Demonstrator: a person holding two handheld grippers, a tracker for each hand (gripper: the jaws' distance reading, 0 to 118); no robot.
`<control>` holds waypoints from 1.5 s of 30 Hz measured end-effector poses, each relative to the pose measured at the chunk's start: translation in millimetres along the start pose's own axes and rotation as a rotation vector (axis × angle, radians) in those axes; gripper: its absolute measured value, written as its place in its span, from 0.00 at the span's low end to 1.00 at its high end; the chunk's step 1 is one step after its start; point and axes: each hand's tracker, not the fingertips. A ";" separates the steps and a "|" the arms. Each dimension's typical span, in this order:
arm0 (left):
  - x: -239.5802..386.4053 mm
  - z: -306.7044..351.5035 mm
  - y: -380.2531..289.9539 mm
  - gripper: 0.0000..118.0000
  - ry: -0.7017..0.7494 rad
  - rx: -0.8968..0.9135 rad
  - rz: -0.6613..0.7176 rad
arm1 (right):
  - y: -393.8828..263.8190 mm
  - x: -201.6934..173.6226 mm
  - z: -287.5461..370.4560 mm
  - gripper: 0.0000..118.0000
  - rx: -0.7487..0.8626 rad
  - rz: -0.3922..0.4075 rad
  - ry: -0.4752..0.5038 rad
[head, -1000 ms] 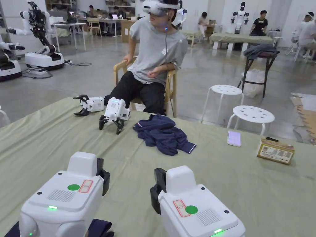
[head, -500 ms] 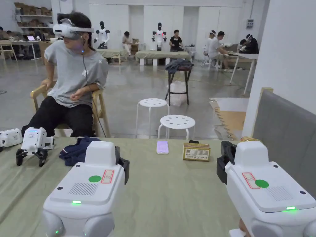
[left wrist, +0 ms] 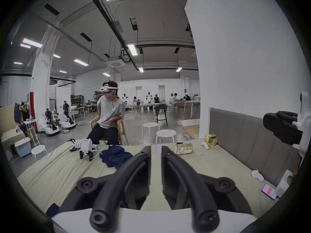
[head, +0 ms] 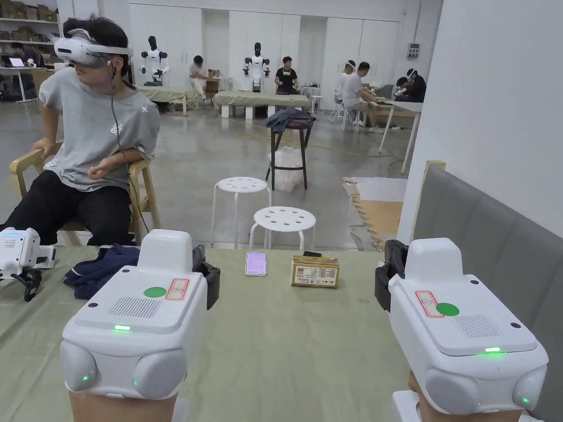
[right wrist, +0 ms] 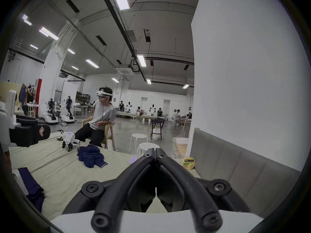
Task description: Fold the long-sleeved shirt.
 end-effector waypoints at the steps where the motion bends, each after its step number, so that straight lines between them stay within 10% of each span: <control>1: -0.7 0.7 0.7 0.20 0.002 0.001 -0.003 | -0.4 -0.1 0.3 0.00 0.002 -0.004 -0.001; 3: -4.3 1.5 2.0 0.47 -0.014 0.001 -0.001 | -2.8 2.5 1.8 0.20 0.020 -0.024 0.014; 5: -5.7 1.1 3.2 0.86 -0.030 -0.010 0.007 | -2.8 0.7 -0.2 0.76 0.003 -0.018 0.011; 7: -10.2 1.5 3.1 0.92 -0.029 0.047 0.012 | -4.8 1.7 -0.2 1.00 0.002 -0.014 -0.010; 45: -16.4 9.9 -2.3 0.94 0.107 0.094 0.031 | -17.8 14.2 11.8 1.00 0.062 -0.026 -0.054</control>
